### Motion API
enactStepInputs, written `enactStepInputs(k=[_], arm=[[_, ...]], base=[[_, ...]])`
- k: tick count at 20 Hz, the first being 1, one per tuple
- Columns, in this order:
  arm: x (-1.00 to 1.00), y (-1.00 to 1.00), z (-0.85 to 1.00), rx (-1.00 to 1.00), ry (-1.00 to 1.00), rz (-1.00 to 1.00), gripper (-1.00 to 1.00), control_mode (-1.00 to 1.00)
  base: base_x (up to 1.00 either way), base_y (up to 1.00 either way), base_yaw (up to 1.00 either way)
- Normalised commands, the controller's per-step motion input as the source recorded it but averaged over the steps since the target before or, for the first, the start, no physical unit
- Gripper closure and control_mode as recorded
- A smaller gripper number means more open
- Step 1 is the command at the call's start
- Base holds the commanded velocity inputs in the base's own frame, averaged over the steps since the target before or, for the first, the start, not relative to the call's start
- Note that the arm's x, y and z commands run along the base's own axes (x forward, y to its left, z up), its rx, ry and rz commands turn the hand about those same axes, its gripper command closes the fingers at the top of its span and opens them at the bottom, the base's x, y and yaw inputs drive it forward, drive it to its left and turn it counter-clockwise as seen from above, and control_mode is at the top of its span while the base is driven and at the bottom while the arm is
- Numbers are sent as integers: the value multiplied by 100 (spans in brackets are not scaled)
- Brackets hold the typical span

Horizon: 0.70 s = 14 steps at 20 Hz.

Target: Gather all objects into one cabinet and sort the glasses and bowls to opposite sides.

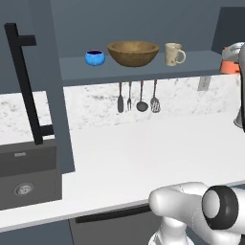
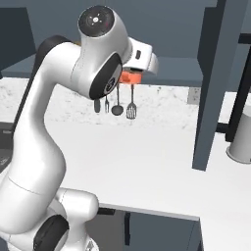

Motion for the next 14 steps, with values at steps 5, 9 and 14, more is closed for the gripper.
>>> enactStepInputs(k=[5,9,14], arm=[[69,-16,-2,0,0,-1,100,-100],[70,-14,-10,0,0,0,100,-100],[63,-15,-17,0,0,0,100,-100]], base=[[0,0,0],[0,0,0],[0,0,0]])
